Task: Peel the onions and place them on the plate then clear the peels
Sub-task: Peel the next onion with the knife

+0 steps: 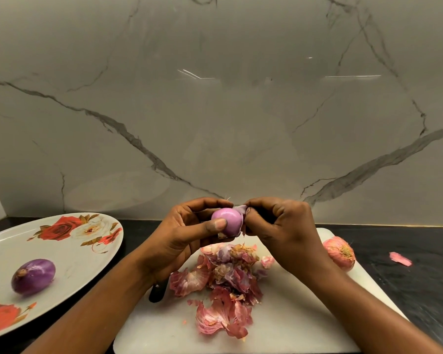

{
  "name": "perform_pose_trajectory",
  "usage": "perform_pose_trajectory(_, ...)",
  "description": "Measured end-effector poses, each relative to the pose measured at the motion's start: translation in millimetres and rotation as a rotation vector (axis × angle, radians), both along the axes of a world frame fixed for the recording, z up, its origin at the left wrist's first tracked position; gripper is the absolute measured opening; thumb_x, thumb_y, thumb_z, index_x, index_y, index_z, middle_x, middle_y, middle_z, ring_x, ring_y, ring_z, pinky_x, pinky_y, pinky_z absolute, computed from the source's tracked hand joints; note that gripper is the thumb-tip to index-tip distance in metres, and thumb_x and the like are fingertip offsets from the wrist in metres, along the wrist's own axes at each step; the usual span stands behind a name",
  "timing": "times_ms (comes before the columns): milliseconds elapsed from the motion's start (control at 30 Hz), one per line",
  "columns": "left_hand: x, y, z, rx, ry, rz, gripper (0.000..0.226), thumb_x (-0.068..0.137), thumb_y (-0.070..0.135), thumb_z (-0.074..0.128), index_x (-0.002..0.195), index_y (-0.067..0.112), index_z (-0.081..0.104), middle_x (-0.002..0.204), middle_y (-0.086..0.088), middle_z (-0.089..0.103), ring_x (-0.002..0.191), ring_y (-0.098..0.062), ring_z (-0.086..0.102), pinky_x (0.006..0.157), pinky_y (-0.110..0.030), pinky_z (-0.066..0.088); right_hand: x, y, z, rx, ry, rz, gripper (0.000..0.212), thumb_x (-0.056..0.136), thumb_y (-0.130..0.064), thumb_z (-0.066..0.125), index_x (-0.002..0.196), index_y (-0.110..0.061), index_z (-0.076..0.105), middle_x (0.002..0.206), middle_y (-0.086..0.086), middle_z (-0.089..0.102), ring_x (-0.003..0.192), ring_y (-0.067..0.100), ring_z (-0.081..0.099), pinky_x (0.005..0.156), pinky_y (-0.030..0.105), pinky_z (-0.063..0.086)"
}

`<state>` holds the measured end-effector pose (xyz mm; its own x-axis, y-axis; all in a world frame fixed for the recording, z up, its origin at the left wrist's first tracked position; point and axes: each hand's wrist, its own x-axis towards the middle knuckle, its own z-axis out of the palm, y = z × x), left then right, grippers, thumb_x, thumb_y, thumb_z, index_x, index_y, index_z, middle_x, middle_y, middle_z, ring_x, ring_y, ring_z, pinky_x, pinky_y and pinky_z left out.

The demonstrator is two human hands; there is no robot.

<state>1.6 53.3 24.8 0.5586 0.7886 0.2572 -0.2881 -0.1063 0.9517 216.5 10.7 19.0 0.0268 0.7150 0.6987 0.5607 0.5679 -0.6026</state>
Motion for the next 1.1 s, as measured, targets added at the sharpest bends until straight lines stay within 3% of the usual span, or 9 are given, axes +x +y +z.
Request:
perform_pose_trajectory(100,-1.0,0.7,0.8,0.007,-0.009,-0.06,0.056,0.08,0.02,0.09,0.129,0.006,0.068,0.133,-0.025,0.067,0.119,-0.045,0.069,0.095,-0.042,0.062,-0.1,-0.1,2.5,-0.061,0.12,0.036,0.016,0.096,-0.01,0.071,0.098,-0.022,0.08,0.08,-0.006,0.078,0.073,0.013,0.076,0.067,0.031,0.066)
perform_pose_trajectory(300,-1.1,2.8,-0.3,0.005,-0.033,-0.06,0.035,0.089,0.008,0.072,0.124,0.01,0.071,0.137,-0.021,0.065,0.119,-0.043,0.068,0.099,-0.046,0.061,3.0,0.8,4.3,-0.125,0.211,0.058,0.019,0.094,-0.005,0.07,0.093,-0.022,0.08,0.08,0.0,0.08,0.074,0.016,0.079,0.067,0.031,0.066)
perform_pose_trajectory(467,-0.3,3.5,-0.3,0.0,-0.022,-0.01,0.051,0.077,0.011,0.083,0.126,0.007,0.068,0.14,-0.017,0.064,0.122,-0.044,0.067,0.095,-0.04,0.062,3.2,2.4,3.6,-0.147,0.258,0.074,0.018,0.096,-0.002,0.068,0.093,-0.016,0.08,0.082,0.004,0.08,0.075,0.017,0.079,0.067,0.031,0.066)
perform_pose_trajectory(567,0.3,2.6,0.0,-0.009,0.015,0.053,0.055,0.069,0.019,0.089,0.121,0.012,0.07,0.133,-0.016,0.067,0.117,-0.04,0.07,0.089,-0.037,0.063,1.9,1.9,2.1,-0.16,0.225,0.11,0.017,0.097,-0.003,0.067,0.098,-0.013,0.081,0.085,0.004,0.08,0.078,0.019,0.08,0.069,0.033,0.066)
perform_pose_trajectory(733,0.4,5.6,-0.7,-0.002,0.033,0.138,0.062,0.06,0.017,0.094,0.116,0.013,0.069,0.125,-0.013,0.07,0.111,-0.035,0.073,0.085,-0.034,0.062,2.5,1.2,2.6,-0.202,0.206,0.13,0.015,0.1,-0.008,0.066,0.105,-0.011,0.08,0.091,0.005,0.08,0.082,0.017,0.079,0.071,0.031,0.066)
perform_pose_trajectory(900,-0.1,5.8,-1.8,0.057,0.049,0.157,0.068,0.059,0.013,0.095,0.12,0.01,0.067,0.124,-0.014,0.071,0.109,-0.038,0.074,0.087,-0.038,0.063,1.2,-0.4,2.9,-0.245,0.154,0.193,0.022,0.096,-0.025,0.076,0.113,-0.014,0.081,0.095,-0.002,0.081,0.087,0.015,0.078,0.07,0.029,0.064)
perform_pose_trajectory(1033,0.7,5.0,-2.0,0.088,0.083,0.166,0.057,0.063,0.002,0.093,0.115,0.012,0.071,0.121,-0.014,0.073,0.108,-0.039,0.074,0.085,-0.039,0.064,3.3,2.4,0.0,-0.217,0.082,0.163,0.019,0.097,-0.02,0.074,0.114,-0.014,0.082,0.094,-0.004,0.081,0.087,0.011,0.078,0.072,0.027,0.064)
perform_pose_trajectory(1100,1.1,4.3,-1.5,0.066,0.07,0.154,0.058,0.062,0.008,0.095,0.115,0.015,0.074,0.122,-0.013,0.073,0.109,-0.038,0.074,0.084,-0.036,0.063,3.1,3.5,-0.6,-0.194,0.066,0.141,0.019,0.099,-0.017,0.071,0.114,-0.013,0.081,0.094,-0.004,0.081,0.086,0.011,0.078,0.074,0.028,0.065)
